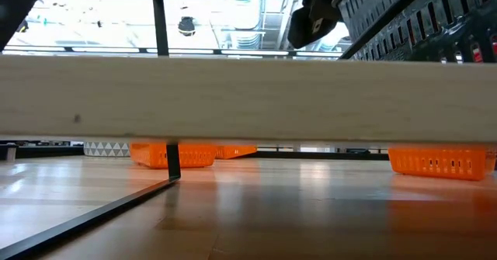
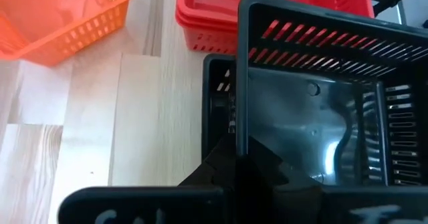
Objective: Stack baskets on shelf by color
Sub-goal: Stack the right black bin on top of the black bin on the shelf
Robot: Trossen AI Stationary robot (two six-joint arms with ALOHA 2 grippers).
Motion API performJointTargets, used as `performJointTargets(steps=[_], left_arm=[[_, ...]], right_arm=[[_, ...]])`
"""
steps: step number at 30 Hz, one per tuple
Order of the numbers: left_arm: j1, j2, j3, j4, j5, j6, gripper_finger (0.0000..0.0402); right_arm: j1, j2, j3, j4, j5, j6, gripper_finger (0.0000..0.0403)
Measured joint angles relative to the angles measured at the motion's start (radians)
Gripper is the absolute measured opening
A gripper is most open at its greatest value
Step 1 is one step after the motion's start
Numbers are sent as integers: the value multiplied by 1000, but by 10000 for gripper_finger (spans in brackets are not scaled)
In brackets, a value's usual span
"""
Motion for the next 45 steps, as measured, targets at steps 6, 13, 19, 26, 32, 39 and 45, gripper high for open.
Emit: performJointTargets(steps=[6, 13, 19, 26, 32, 39, 45], left_arm=[[0, 0, 0, -9, 6, -3, 0], [0, 0, 0, -15, 12, -3, 0], [1, 0, 0, -15, 7, -7, 38], [8, 0, 0, -15, -7, -34, 118], [27, -9, 0, -10, 17, -58, 141], [74, -83, 69, -122, -18, -69, 149], [97, -114, 145, -148, -112, -40, 149]], right_arm=[[0, 0, 0, 0, 0, 0, 118], [0, 0, 0, 0, 0, 0, 118], [0, 0, 0, 0, 0, 0, 118], [0, 0, 0, 0, 0, 0, 118], [0, 0, 0, 0, 0, 0, 118], [0, 0, 0, 0, 0, 0, 118], [0, 1, -1, 1, 1, 12, 118]])
